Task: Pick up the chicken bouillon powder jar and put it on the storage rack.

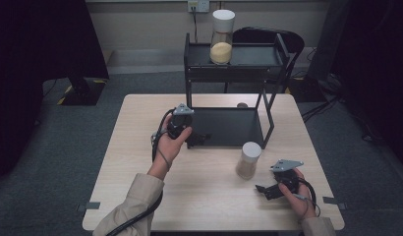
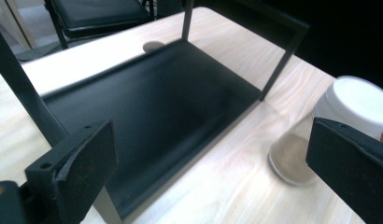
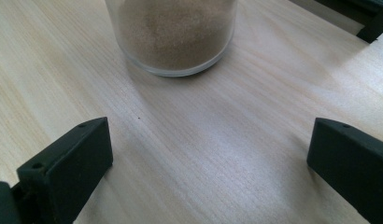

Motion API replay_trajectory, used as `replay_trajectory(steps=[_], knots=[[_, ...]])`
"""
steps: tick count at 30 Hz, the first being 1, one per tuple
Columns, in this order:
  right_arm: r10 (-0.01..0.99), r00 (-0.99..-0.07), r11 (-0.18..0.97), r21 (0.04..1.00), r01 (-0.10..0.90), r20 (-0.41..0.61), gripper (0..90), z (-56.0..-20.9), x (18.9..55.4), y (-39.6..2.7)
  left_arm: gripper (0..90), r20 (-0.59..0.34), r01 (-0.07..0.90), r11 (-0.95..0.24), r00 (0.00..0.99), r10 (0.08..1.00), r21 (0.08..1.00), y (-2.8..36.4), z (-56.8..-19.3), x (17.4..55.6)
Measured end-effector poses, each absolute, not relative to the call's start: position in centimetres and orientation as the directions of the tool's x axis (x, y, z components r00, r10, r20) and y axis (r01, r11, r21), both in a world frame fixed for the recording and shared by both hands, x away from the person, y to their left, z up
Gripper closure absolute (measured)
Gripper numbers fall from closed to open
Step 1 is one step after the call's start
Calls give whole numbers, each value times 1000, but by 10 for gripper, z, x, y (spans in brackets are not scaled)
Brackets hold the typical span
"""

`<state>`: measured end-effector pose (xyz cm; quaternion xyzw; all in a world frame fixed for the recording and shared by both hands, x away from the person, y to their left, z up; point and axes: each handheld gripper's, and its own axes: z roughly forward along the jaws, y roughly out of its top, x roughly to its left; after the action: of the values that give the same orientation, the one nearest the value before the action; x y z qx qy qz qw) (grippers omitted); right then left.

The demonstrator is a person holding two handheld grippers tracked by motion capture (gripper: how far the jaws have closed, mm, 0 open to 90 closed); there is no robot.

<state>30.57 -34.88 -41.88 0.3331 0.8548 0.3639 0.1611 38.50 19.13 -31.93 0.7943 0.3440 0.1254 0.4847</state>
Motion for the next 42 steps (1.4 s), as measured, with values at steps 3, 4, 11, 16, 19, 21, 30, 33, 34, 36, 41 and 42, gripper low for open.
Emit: replay_trajectory(steps=[3, 4, 11, 16, 19, 21, 30, 33, 34, 36, 41, 42], knots=[[687, -726, 513, 729, 452, -33, 0, -419, 306, -349, 14, -142, 431, -293, 732, 666, 853, 194, -329, 382], [687, -726, 513, 729, 452, -33, 0, -419, 306, -349, 14, -138, 431, -298, 733, 666, 852, 195, -331, 380], [687, -726, 513, 729, 452, -33, 0, -419, 306, -349, 15, -136, 430, -310, 743, 656, 848, 201, -349, 372], [687, -726, 513, 729, 452, -33, 0, -419, 306, -349, 16, -135, 434, -322, 746, 652, 842, 205, -360, 365], [687, -726, 513, 730, 452, -34, 0, -419, 306, -349, 16, -135, 440, -330, 746, 653, 835, 208, -367, 362], [687, -726, 513, 729, 452, -33, 0, -419, 306, -349, 16, -132, 445, -340, 745, 654, 829, 209, -371, 359], [687, -726, 513, 729, 452, -33, 0, -419, 306, -349, 18, -138, 462, -342, 736, 663, 819, 224, -390, 346], [687, -726, 513, 729, 452, -33, 0, -419, 306, -349, 18, -147, 470, -335, 730, 667, 817, 229, -396, 341], [687, -726, 513, 729, 452, -33, 0, -419, 306, -349, 18, -149, 474, -333, 727, 670, 815, 231, -398, 339], [687, -726, 513, 730, 452, -33, 0, -419, 306, -349, 18, -148, 478, -334, 724, 674, 813, 234, -402, 336], [687, -726, 513, 729, 452, -33, 0, -419, 306, -349, 18, -155, 493, -328, 710, 687, 806, 241, -412, 328], [687, -726, 513, 729, 452, -33, 0, -419, 306, -349, 18, -152, 492, -328, 709, 689, 806, 242, -414, 327]])
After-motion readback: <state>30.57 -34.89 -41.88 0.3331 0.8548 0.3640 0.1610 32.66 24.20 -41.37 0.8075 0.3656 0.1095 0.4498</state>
